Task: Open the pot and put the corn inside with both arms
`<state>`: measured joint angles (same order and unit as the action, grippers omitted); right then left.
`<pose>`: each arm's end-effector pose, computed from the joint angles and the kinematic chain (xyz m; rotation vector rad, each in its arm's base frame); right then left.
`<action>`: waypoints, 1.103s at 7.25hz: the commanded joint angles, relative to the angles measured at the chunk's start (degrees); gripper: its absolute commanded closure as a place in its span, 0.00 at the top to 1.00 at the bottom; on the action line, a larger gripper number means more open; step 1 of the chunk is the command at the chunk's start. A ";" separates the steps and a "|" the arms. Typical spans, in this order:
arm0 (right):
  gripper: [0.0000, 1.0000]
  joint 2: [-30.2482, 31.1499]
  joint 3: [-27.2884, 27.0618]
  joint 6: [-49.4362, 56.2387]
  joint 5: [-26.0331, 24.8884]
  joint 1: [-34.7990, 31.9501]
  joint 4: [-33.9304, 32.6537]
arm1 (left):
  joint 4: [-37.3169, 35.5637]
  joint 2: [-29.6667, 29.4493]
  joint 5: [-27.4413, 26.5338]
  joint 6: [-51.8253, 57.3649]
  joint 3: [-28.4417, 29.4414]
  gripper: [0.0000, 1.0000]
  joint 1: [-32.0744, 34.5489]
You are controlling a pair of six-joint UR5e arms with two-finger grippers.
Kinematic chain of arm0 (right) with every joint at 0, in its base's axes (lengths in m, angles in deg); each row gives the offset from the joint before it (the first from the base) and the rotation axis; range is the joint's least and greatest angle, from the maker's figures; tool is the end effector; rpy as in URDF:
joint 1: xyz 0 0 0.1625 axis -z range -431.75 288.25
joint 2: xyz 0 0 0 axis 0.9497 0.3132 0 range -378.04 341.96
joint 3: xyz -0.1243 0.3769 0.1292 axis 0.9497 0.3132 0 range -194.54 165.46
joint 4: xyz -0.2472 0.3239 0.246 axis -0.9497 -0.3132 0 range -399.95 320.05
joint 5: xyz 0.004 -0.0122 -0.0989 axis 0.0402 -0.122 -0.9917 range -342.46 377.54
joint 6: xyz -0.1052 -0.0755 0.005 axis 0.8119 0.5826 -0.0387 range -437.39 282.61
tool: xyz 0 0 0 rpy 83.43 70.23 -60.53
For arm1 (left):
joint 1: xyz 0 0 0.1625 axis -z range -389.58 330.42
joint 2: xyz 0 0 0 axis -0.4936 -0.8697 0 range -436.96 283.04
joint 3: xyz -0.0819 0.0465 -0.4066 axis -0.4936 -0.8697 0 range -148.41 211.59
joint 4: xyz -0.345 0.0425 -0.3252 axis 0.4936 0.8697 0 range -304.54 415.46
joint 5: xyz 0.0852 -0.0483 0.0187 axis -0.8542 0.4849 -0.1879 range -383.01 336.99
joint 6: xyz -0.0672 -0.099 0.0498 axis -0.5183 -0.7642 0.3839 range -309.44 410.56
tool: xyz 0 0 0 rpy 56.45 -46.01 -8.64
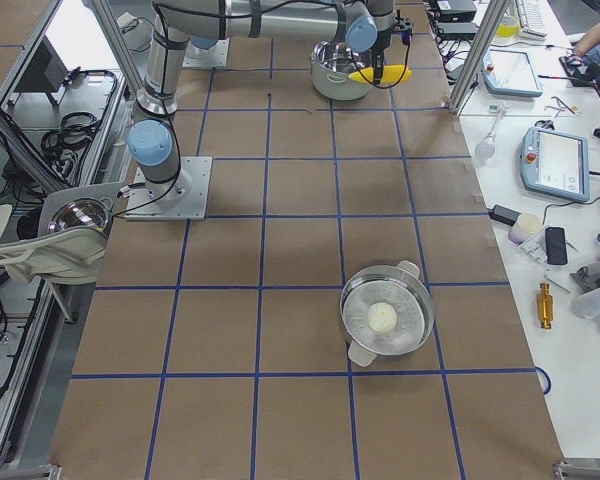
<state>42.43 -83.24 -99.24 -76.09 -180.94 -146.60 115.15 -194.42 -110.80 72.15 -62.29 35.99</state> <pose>0.3731 -0.6913 0.3468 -0.0797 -3.1227 0.2501 0.1554 -0.6764 0.1639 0.0773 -3.0981 -0.0023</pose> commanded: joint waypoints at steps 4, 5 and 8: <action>0.00 -8.52 5.51 -11.02 1.17 -12.43 0.04 | 0.25 -0.66 0.17 -0.76 -0.42 0.07 0.26; 0.00 -9.66 5.51 -13.03 1.26 -13.66 -0.48 | 0.08 -0.66 0.08 -0.76 -0.34 0.10 0.26; 1.00 -10.37 5.43 -10.33 2.31 -13.67 -3.56 | -0.01 -0.84 0.17 -1.46 -0.42 0.69 0.26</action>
<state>32.18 -77.75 -110.59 -74.08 -194.54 -149.14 115.16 -195.21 -110.76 70.87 -62.68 36.25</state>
